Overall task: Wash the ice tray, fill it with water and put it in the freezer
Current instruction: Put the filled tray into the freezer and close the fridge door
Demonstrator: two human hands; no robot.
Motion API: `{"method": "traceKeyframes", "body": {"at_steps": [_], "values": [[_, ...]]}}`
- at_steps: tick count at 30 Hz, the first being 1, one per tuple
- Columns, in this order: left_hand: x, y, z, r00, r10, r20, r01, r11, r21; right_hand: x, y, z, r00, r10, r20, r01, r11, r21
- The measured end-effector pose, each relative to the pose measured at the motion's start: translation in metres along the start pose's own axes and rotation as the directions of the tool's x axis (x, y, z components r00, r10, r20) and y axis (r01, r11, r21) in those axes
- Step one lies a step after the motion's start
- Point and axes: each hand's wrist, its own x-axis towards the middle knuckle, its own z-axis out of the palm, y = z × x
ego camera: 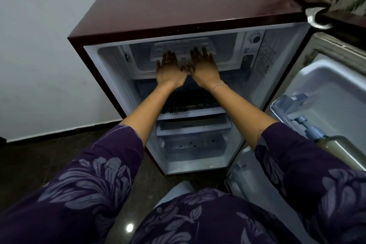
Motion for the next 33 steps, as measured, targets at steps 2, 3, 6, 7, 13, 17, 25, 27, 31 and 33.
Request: {"method": "traceKeyframes", "body": {"at_steps": [2,3,6,7,13,17,25,27,31,33], "values": [[-0.008,0.003,-0.001,1.000,-0.014,0.009,0.014,1.000,-0.008,-0.009,-0.003,-0.004,1.000,-0.001,0.005,0.001,1.000,0.002],[-0.012,0.005,-0.002,1.000,-0.015,0.012,0.015,1.000,-0.002,-0.012,-0.004,-0.007,1.000,-0.005,0.005,0.005,1.000,0.005],[-0.022,0.008,-0.004,1.000,-0.008,0.005,0.008,1.000,0.021,-0.023,-0.005,-0.013,1.000,-0.020,-0.005,0.020,1.000,0.008],[-0.025,0.008,-0.006,1.000,-0.006,-0.002,0.006,1.000,0.023,-0.027,-0.006,-0.016,1.000,-0.023,-0.013,0.023,1.000,0.008],[-0.049,0.016,-0.013,0.996,0.050,-0.072,-0.044,0.995,0.088,-0.057,-0.009,-0.033,0.998,-0.040,-0.052,0.039,0.999,-0.023],[-0.078,0.020,-0.016,0.995,0.043,-0.090,-0.032,0.992,0.124,-0.085,-0.013,-0.041,0.996,-0.047,-0.074,0.044,0.998,-0.051],[-0.159,0.037,-0.022,0.995,0.036,-0.091,-0.024,0.991,0.129,-0.169,-0.025,-0.059,0.998,-0.013,-0.056,0.010,0.998,-0.060],[-0.174,0.041,-0.026,0.993,0.040,-0.107,-0.025,0.991,0.133,-0.183,-0.028,-0.066,0.998,-0.002,-0.059,-0.002,0.998,-0.059],[-0.224,0.051,-0.036,0.991,0.050,-0.126,-0.033,0.991,0.133,-0.229,-0.035,-0.086,0.996,-0.014,-0.086,0.008,0.997,-0.077],[-0.247,0.057,-0.041,0.989,0.053,-0.138,-0.035,0.992,0.124,-0.251,-0.038,-0.096,0.995,-0.002,-0.096,-0.005,0.997,-0.079]]}}
